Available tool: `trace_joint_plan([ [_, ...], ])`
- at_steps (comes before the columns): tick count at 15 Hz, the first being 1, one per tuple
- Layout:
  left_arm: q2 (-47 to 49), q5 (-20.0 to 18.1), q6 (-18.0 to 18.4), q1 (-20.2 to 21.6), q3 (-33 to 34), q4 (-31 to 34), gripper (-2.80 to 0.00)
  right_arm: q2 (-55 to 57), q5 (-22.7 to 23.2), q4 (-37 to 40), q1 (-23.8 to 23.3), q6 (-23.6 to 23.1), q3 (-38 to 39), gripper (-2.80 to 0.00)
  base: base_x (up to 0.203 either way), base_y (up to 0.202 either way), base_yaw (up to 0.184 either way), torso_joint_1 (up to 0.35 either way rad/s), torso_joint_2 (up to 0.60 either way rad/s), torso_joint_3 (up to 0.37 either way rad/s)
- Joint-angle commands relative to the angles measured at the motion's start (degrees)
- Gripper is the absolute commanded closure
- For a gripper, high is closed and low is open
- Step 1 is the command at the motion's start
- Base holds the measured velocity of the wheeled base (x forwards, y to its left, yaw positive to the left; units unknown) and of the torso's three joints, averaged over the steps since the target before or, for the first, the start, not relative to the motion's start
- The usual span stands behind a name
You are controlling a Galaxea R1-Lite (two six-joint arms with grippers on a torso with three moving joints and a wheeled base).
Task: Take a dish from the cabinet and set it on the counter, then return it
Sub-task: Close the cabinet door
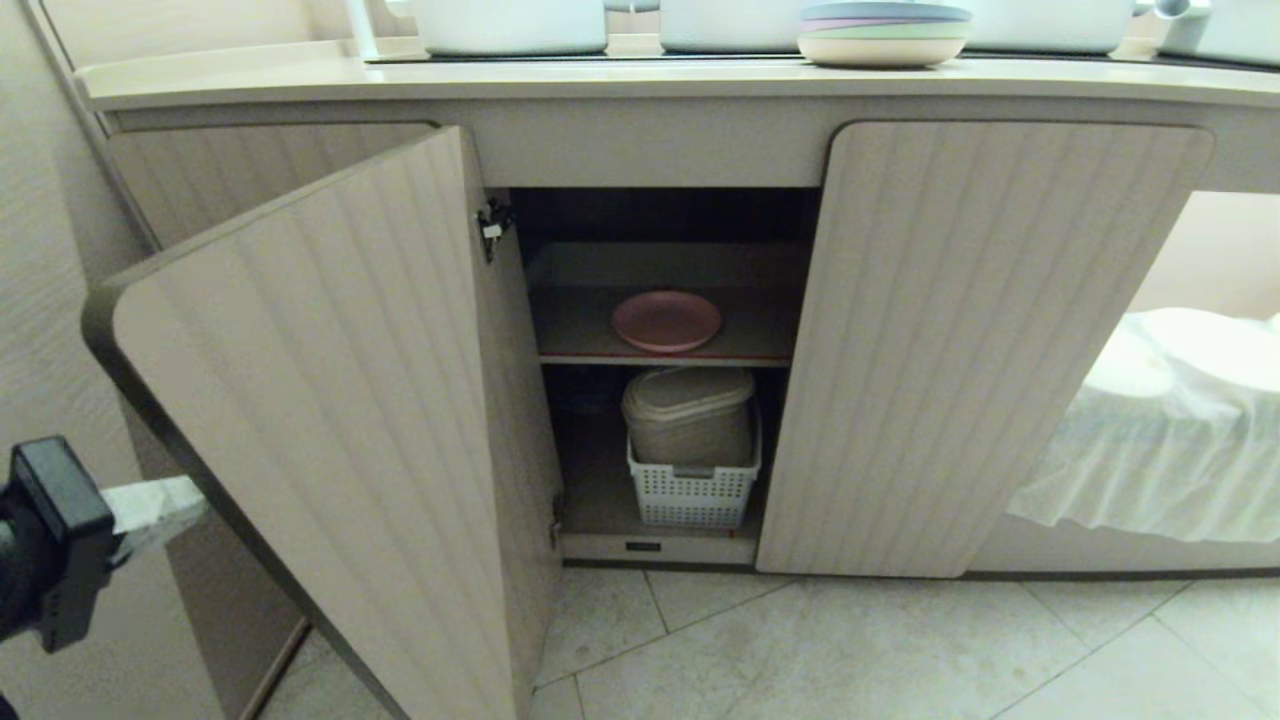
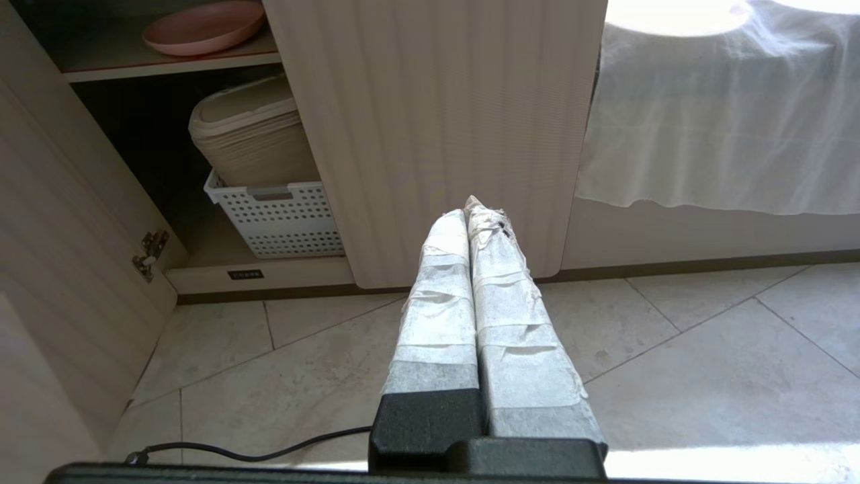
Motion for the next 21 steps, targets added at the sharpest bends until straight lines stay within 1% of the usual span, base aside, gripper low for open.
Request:
trace_joint_plan([
  [1, -0.1, -3.7, -0.3, 0.0, 0.0, 0.2, 0.0, 0.0, 0.0, 0.0, 0.0, 0.1, 0.0, 0.0, 0.0, 0.0, 0.0, 0.0, 0.0, 0.0],
  [5, 0.3, -12.5, -0.3, -0.2, 0.4, 2.2, 0.0, 0.0, 0.0, 0.0, 0.0, 0.0, 0.0, 0.0, 0.0, 0.0, 0.0, 0.0, 0.0, 0.0],
  [6, 1.0, -13.5, -0.3, -0.4, 0.4, 2.6, 0.0, 0.0, 0.0, 0.0, 0.0, 0.0, 0.0, 0.0, 0.0, 0.0, 0.0, 0.0, 0.0, 0.0],
  [7, 2.2, -13.7, -0.3, -0.7, 0.4, 2.6, 0.0, 0.0, 0.0, -0.1, 0.0, 0.1, 0.0, 0.0, 0.0, 0.0, 0.0, 0.0, 0.0, 0.0],
  [10, 7.7, -13.2, 0.1, -1.6, 0.0, 0.9, 0.0, 0.0, 0.0, 0.0, 0.0, 0.0, 0.0, 0.0, 0.0, 0.0, 0.0, 0.0, 0.0, 0.0],
  [13, 13.8, -11.6, 0.0, -1.8, -0.1, -5.7, 0.0, 0.0, 0.0, 0.0, 0.0, 0.0, 0.0, 0.0, 0.0, 0.0, 0.0, 0.0, 0.0, 0.0],
  [15, 17.7, -8.1, -0.3, -4.0, -0.4, -10.6, 0.0, 0.0, 0.0, 0.0, 0.0, 0.0, 0.0, 0.0, 0.0, 0.0, 0.0, 0.0, 0.0, 0.0],
  [16, 18.8, -6.2, -1.2, -5.9, -0.6, -12.6, 0.0, 0.0, 0.0, 0.0, 0.0, 0.0, 0.0, 0.0, 0.0, 0.0, 0.0, 0.0, 0.0, 0.0],
  [18, 20.1, -3.7, -5.8, -9.6, -2.8, -14.4, 0.0, 0.0, 0.0, 0.0, 0.0, 0.0, 0.0, 0.0, 0.0, 0.0, 0.0, 0.0, 0.0, 0.0],
  [21, 21.9, 0.6, -8.7, -14.4, -6.2, -14.5, 0.0, 0.0, 0.0, 0.0, 0.0, 0.0, 0.0, 0.0, 0.0, 0.0, 0.0, 0.0, 0.0, 0.0],
])
